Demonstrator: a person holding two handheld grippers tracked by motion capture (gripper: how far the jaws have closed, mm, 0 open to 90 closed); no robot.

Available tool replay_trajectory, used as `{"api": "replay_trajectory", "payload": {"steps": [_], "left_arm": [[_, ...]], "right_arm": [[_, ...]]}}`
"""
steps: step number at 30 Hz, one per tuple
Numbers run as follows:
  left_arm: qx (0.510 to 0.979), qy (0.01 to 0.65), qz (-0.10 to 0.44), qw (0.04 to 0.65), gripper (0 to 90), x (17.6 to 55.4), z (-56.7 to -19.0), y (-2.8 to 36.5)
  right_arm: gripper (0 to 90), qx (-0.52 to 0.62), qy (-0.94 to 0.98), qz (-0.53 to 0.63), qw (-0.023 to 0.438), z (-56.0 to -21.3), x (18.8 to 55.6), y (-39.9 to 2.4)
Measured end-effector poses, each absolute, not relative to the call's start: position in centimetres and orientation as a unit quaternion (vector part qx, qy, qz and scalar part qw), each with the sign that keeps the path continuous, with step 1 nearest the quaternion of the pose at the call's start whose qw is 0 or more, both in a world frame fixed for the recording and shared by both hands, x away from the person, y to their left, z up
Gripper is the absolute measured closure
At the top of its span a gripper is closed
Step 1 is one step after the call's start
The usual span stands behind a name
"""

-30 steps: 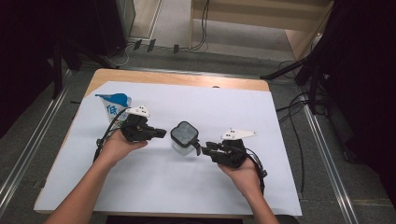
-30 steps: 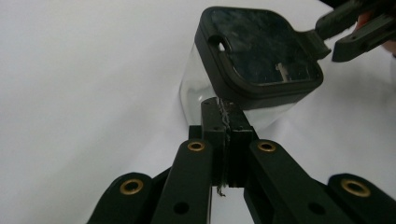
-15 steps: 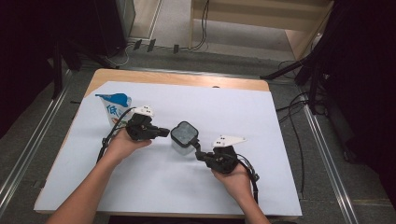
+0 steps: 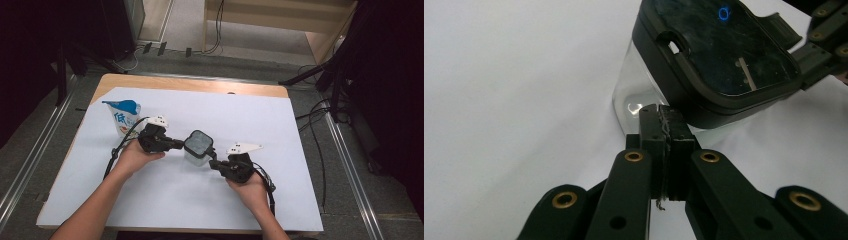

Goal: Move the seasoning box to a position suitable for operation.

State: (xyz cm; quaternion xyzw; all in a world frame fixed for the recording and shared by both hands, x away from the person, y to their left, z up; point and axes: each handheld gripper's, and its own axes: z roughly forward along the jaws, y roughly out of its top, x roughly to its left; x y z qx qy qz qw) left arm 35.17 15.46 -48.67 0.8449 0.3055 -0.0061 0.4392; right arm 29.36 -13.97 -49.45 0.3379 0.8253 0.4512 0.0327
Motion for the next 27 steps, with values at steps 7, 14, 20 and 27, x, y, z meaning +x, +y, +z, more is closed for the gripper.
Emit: {"api": "replay_trajectory", "payload": {"steps": [7,14,20,27], "left_arm": [[0.849,0.296,-0.012,0.438,90.0,34.7,-48.7,15.0],[0.85,0.29,-0.019,0.44,90.0,34.4,-48.6,14.6],[0.851,0.282,-0.021,0.443,90.0,33.9,-48.6,14.0],[0.855,0.272,-0.026,0.442,86.0,33.7,-48.7,13.9]], "right_arm": [[90.0,0.352,0.821,0.448,0.035,-49.4,30.1,-14.8],[90.0,0.356,0.82,0.447,0.042,-49.5,30.6,-15.2],[90.0,0.362,0.816,0.448,0.049,-49.4,31.1,-15.9],[90.0,0.367,0.813,0.45,0.046,-49.5,31.5,-16.2]]}}
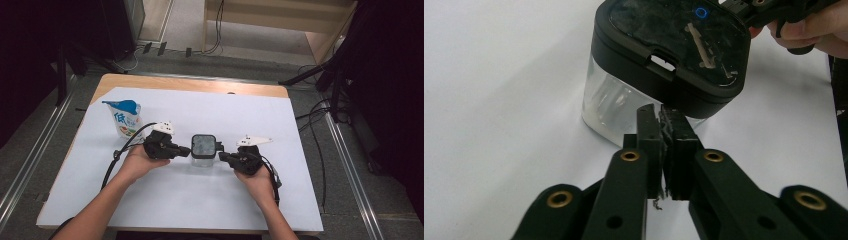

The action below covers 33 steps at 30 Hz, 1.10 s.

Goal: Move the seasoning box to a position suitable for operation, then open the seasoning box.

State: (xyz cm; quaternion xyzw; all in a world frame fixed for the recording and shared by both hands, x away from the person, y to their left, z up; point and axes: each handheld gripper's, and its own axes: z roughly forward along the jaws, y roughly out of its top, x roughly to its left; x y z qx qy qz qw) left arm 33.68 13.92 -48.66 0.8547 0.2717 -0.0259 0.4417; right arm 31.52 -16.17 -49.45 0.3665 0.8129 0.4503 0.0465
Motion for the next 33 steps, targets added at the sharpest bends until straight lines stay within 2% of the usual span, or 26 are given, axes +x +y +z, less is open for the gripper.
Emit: {"api": "replay_trajectory", "payload": {"steps": [1,4,5,6,7,9,12,14,16,17,18,19,20,23,28,33], "left_arm": [[0.855,0.27,-0.024,0.441,82.4,33.6,-48.7,13.9],[0.863,0.258,-0.015,0.434,79.5,33.4,-48.6,14.0],[0.863,0.256,-0.015,0.435,77.9,33.5,-48.7,14.0],[0.861,0.256,-0.014,0.439,73.9,33.5,-48.7,14.0],[0.859,0.258,-0.014,0.441,73.9,33.5,-48.6,14.1],[0.855,0.268,-0.021,0.444,65.8,33.7,-48.5,14.3],[0.851,0.272,-0.029,0.447,54.3,33.8,-48.4,14.7],[0.85,0.268,-0.028,0.453,47.0,33.8,-48.3,14.8],[0.85,0.262,-0.03,0.457,40.9,33.8,-48.2,14.8],[0.85,0.26,-0.028,0.456,40.9,33.7,-48.1,14.8],[0.851,0.258,-0.028,0.456,32.5,33.7,-48.0,14.7],[0.851,0.258,-0.028,0.456,24.0,33.7,-48.0,14.7],[0.857,0.259,-0.016,0.446,14.8,33.6,-47.8,14.4],[0.857,0.245,-0.019,0.453,8.2,33.6,-47.7,14.5],[0.852,0.258,-0.04,0.454,8.3,34.2,-47.6,14.4],[0.86,0.246,-0.039,0.446,8.9,34.7,-47.5,13.9]], "right_arm": [[88.6,0.366,0.815,0.448,0.043,-49.5,31.6,-16.2],[85.8,0.363,0.816,0.448,0.04,-49.4,31.6,-16.3],[83.9,0.364,0.816,0.447,0.039,-49.4,31.5,-16.3],[78.3,0.358,0.824,0.437,0.036,-49.1,31.3,-16.5],[78.3,0.358,0.824,0.437,0.036,-49.1,31.3,-16.5],[71.6,0.354,0.823,0.442,0.034,-48.6,30.9,-17.0],[69.2,0.353,0.819,0.451,0.044,-47.9,30.5,-17.9],[69.8,0.353,0.814,0.459,0.046,-47.6,30.6,-18.4],[74.3,0.357,0.812,0.46,0.047,-47.3,30.8,-18.9],[74.3,0.357,0.812,0.46,0.047,-47.3,30.8,-18.9],[81.0,0.363,0.808,0.461,0.045,-47.4,31.1,-19.3],[81.0,0.363,0.808,0.461,0.045,-47.4,31.1,-19.3],[88.8,0.367,0.811,0.454,0.043,-47.4,31.4,-19.5],[90.0,0.37,0.812,0.449,0.043,-47.4,31.6,-19.4],[90.0,0.366,0.814,0.449,0.034,-47.2,32.3,-18.8],[90.0,0.359,0.819,0.447,0.03,-47.5,33.0,-18.4]]}}
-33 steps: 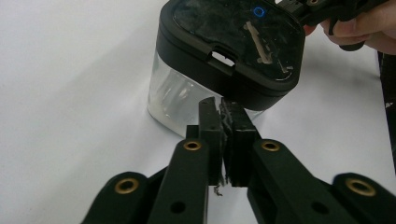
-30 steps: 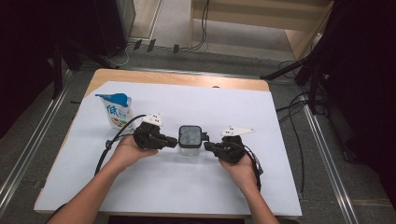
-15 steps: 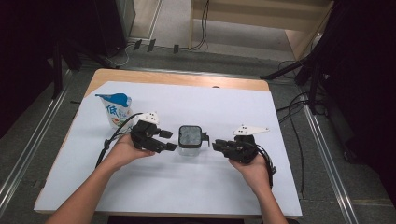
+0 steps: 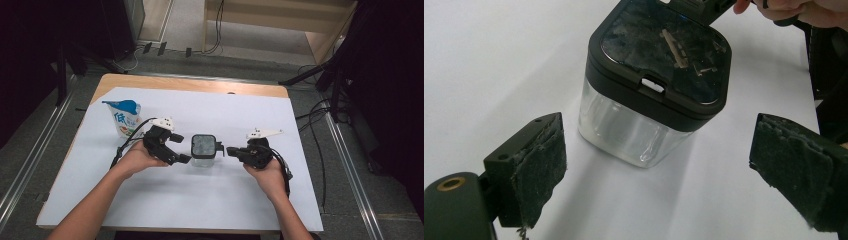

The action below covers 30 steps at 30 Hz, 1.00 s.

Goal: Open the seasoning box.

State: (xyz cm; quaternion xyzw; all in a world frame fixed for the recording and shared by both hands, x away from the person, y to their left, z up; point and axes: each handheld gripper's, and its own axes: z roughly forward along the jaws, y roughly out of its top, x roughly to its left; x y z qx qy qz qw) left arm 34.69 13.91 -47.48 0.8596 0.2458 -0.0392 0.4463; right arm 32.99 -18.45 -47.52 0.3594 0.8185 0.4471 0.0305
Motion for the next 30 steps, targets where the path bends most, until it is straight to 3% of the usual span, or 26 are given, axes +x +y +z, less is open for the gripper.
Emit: {"api": "replay_trajectory", "payload": {"steps": [3,12,30], "left_arm": [[0.864,0.24,-0.025,0.442,14.9,35.1,-47.6,13.6],[0.862,0.203,-0.044,0.463,14.0,35.8,-47.2,13.0],[0.882,0.18,-0.038,0.434,13.6,36.6,-49.4,11.5]], "right_arm": [[90.0,0.359,0.822,0.442,0.026,-47.6,33.3,-18.4],[90.0,0.349,0.823,0.448,0.026,-47.3,33.8,-17.9],[90.0,0.352,0.823,0.445,0.024,-47.6,34.1,-17.8]]}}
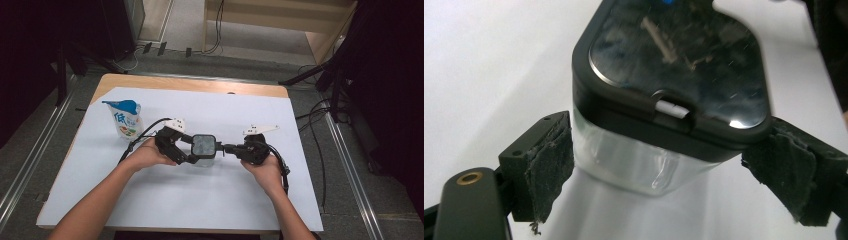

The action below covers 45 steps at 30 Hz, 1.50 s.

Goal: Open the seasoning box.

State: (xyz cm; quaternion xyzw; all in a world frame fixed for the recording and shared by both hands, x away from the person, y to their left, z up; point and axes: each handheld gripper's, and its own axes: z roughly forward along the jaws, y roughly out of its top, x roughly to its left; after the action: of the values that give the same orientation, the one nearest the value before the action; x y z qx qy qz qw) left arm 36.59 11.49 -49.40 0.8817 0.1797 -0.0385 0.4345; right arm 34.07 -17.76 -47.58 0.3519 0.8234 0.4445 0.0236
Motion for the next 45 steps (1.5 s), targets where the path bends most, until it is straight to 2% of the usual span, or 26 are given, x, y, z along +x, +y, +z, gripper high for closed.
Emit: {"api": "replay_trajectory", "payload": {"steps": [6,34,38,42,45], "left_arm": [[0.891,0.156,-0.026,0.425,14.0,36.7,-49.0,10.8],[0.879,0.158,-0.025,0.449,18.5,36.6,-47.7,12.3],[0.877,0.163,-0.023,0.451,20.8,36.6,-47.4,12.7],[0.872,0.166,-0.025,0.46,30.1,36.6,-46.9,13.3],[0.873,0.164,-0.024,0.459,33.0,36.5,-46.8,13.3]], "right_arm": [[90.0,0.352,0.823,0.445,0.022,-47.6,34.1,-17.8],[90.0,0.349,0.825,0.444,0.017,-47.6,34.0,-17.7],[90.0,0.348,0.825,0.445,0.016,-47.6,34.0,-17.6],[90.0,0.346,0.825,0.446,0.015,-47.5,34.0,-17.6],[90.0,0.343,0.826,0.446,0.015,-47.5,34.0,-17.5]]}}
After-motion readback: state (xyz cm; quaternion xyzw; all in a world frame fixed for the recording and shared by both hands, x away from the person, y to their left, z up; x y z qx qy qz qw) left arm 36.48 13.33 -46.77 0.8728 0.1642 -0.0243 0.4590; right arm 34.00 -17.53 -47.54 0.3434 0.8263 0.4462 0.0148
